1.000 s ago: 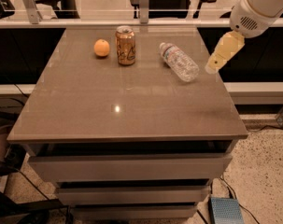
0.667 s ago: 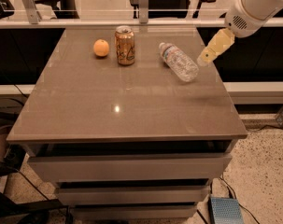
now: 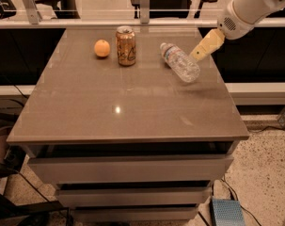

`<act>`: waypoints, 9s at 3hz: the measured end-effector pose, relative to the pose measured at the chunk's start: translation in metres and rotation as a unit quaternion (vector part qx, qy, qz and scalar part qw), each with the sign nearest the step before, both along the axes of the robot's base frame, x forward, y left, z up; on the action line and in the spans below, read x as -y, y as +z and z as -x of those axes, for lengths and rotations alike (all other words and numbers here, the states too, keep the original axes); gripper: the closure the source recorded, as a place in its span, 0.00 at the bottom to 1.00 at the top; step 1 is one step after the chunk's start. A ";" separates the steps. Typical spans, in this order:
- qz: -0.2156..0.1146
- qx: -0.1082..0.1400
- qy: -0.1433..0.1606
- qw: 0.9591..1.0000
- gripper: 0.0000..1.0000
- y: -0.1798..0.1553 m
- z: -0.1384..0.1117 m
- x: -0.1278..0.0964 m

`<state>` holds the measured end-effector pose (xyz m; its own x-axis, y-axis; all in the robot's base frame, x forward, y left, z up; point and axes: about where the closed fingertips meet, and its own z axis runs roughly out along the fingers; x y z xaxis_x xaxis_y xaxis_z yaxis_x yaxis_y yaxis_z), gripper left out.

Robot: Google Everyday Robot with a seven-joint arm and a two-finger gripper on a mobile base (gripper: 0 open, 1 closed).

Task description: Place water bottle upright

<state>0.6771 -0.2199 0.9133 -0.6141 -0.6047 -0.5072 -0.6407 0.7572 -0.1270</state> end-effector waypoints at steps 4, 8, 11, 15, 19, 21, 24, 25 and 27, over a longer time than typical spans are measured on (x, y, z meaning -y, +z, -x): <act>-0.062 -0.030 -0.019 0.997 0.00 -0.034 -0.058 -0.103; 0.008 -0.067 -0.073 0.995 0.17 -0.085 -0.101 -0.089; -0.001 -0.045 -0.069 0.997 0.87 -0.060 -0.104 -0.078; -0.317 0.161 -0.024 0.934 1.00 0.039 -0.054 -0.062; -0.459 0.301 0.122 0.827 1.00 0.059 -0.017 -0.070; -0.463 0.334 0.189 0.799 1.00 0.043 -0.008 -0.066; -0.511 0.345 0.189 0.764 1.00 0.040 -0.005 -0.052; -0.518 0.334 0.176 0.767 1.00 0.035 -0.007 -0.051; -0.524 0.325 0.159 0.771 0.59 0.029 -0.009 -0.049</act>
Offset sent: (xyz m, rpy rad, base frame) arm 0.0608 0.0908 -0.0049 0.1687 -0.0119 -0.0466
